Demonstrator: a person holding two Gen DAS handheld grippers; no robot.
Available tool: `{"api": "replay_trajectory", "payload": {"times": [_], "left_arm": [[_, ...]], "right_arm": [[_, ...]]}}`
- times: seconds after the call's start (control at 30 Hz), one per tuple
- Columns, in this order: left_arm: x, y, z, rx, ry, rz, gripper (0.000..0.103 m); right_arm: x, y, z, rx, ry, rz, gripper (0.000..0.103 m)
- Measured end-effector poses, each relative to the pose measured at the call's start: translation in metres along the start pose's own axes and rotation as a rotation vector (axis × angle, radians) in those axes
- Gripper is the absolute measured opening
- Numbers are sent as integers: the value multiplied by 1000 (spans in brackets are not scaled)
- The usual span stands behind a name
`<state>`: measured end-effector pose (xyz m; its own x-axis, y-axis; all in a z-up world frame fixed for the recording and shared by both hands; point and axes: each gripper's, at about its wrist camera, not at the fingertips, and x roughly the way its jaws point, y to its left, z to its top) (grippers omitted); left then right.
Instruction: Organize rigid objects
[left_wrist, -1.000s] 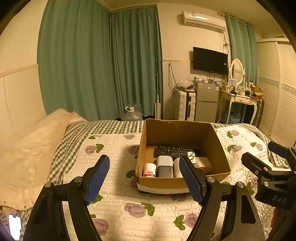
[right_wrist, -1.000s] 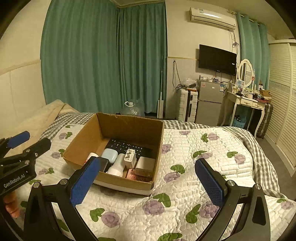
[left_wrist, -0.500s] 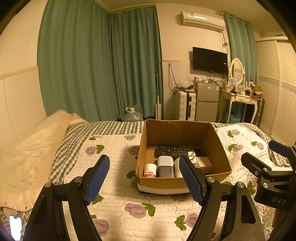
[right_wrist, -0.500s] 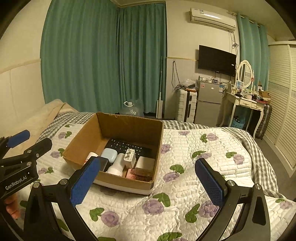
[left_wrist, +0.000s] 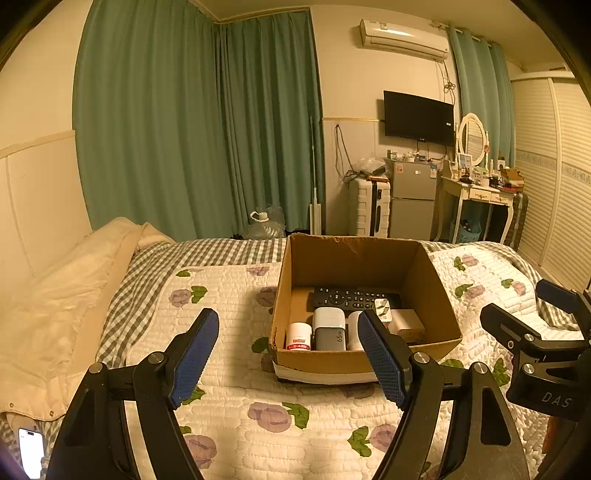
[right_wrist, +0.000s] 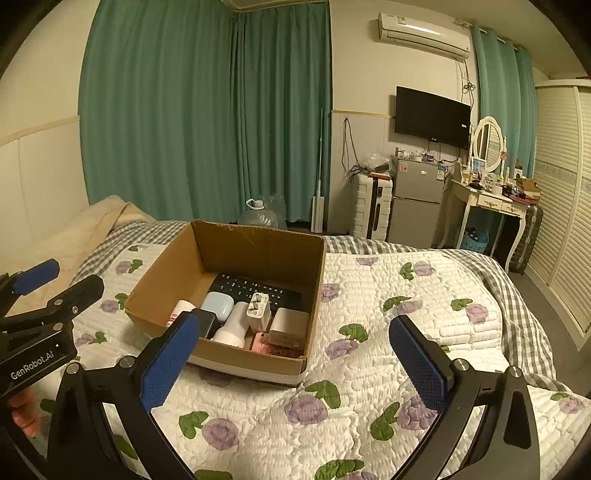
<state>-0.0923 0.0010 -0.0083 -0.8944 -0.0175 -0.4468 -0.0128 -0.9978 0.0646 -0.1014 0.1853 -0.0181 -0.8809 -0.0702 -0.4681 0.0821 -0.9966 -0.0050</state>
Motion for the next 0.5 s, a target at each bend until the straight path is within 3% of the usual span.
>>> {"api": "replay_trajectory", "payload": {"times": [0.5], "left_arm": [[2,1,-1,6,1,0,80]], "right_arm": [[2,0,0,-1,11,-4,103]]}}
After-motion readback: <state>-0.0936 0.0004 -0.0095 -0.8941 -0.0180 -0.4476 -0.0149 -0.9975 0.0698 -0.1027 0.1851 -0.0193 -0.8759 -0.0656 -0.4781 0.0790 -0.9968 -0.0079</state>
